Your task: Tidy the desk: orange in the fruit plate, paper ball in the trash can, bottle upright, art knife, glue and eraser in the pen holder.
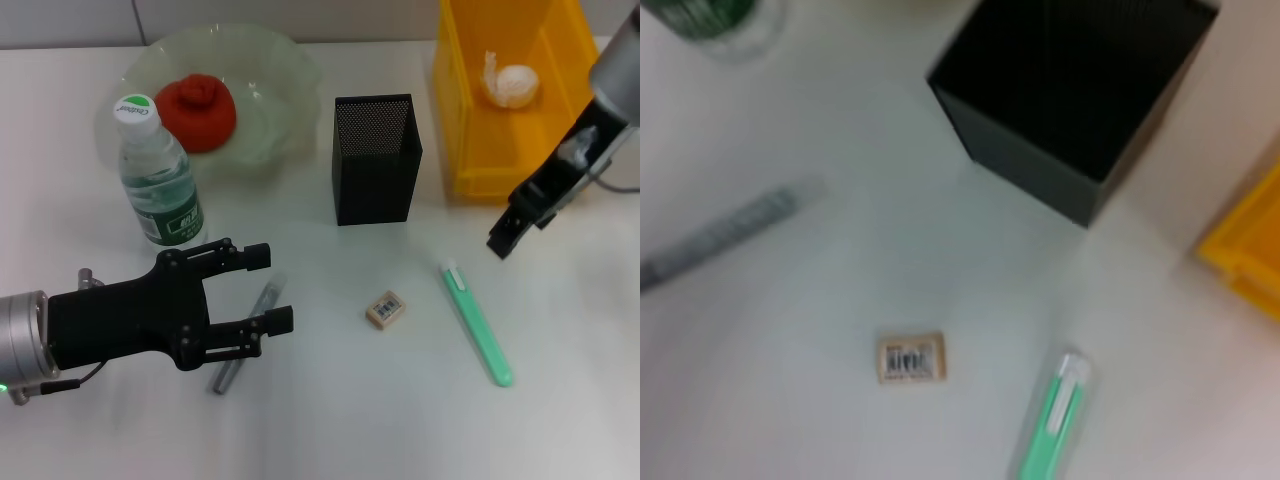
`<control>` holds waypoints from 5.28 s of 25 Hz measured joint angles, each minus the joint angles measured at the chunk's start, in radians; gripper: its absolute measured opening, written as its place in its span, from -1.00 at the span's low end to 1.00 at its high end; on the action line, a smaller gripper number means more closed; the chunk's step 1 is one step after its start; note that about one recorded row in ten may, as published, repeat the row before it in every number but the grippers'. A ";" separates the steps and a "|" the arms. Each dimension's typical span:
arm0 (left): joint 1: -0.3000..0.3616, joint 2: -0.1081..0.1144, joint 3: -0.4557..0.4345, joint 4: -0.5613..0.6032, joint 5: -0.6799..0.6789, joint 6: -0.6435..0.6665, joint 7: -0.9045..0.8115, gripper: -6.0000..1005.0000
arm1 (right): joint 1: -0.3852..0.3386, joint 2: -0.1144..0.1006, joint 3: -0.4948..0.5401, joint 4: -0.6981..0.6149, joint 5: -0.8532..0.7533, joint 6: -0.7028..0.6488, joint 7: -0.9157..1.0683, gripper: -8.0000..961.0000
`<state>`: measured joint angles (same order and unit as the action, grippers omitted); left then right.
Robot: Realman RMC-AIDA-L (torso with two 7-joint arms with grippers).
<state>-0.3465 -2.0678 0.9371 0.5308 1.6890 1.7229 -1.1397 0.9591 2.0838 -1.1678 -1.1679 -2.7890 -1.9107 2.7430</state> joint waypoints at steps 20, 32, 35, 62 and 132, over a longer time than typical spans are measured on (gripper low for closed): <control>-0.010 -0.002 0.019 -0.024 0.000 -0.012 0.051 0.56 | 0.038 0.006 -0.123 0.354 0.070 0.295 0.018 0.19; -0.011 -0.002 0.026 -0.026 0.000 -0.021 0.051 0.56 | 0.054 0.008 -0.150 0.430 0.094 0.370 0.019 0.13; -0.011 -0.002 0.026 -0.026 0.000 -0.021 0.051 0.56 | 0.056 0.008 -0.175 0.436 0.105 0.377 0.018 0.11; -0.012 -0.003 0.026 -0.026 0.000 -0.033 0.051 0.56 | 0.066 0.009 -0.222 0.481 0.126 0.427 0.018 -0.25; -0.006 -0.003 0.017 -0.038 -0.008 -0.036 0.052 0.56 | -0.444 -0.001 0.196 0.532 1.448 0.495 -1.366 -0.54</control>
<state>-0.3529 -2.0704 0.9542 0.4924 1.6813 1.6873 -1.0879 0.5154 2.0831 -0.9718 -0.6355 -1.3412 -1.4162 1.3769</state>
